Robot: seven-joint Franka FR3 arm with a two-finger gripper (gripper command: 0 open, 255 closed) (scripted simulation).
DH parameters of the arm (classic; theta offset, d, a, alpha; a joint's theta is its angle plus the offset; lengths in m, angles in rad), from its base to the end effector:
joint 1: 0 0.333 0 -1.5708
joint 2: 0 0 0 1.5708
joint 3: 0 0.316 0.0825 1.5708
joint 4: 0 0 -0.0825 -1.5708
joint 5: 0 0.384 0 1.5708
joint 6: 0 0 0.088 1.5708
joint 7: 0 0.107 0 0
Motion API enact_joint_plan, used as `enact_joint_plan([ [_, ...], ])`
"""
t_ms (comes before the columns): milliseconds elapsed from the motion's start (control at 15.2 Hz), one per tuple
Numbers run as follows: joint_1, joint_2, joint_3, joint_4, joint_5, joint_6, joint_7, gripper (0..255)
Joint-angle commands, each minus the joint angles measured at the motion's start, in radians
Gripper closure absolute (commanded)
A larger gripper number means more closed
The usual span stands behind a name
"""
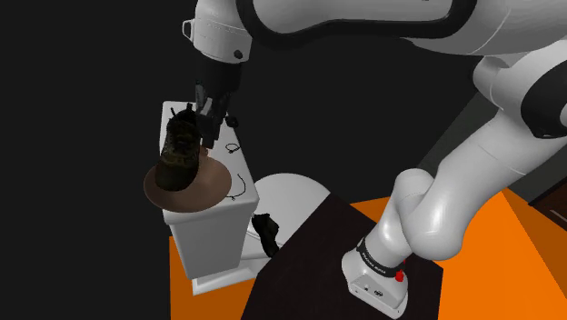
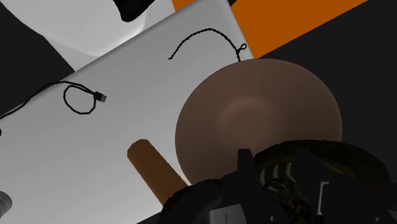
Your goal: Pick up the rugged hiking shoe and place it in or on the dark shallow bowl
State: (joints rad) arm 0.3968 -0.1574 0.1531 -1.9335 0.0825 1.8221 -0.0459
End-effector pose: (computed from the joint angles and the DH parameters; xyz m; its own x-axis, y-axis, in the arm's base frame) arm 0.4358 0.2802 0.5568 0.8386 0.5428 0.0464 0.5447 -0.8369 -0.0547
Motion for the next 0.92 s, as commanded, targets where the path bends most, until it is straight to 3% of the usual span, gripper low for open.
enact_joint_plan([
  [0, 0.0, 0.002, 0.0, -0.025, 0.0, 0.028, -0.001, 255],
  [330, 0.001, 0.008, 0.002, -0.093, 0.001, 0.101, -0.005, 255],
  [858, 0.001, 0.007, 0.002, -0.093, 0.001, 0.101, -0.005, 255],
])
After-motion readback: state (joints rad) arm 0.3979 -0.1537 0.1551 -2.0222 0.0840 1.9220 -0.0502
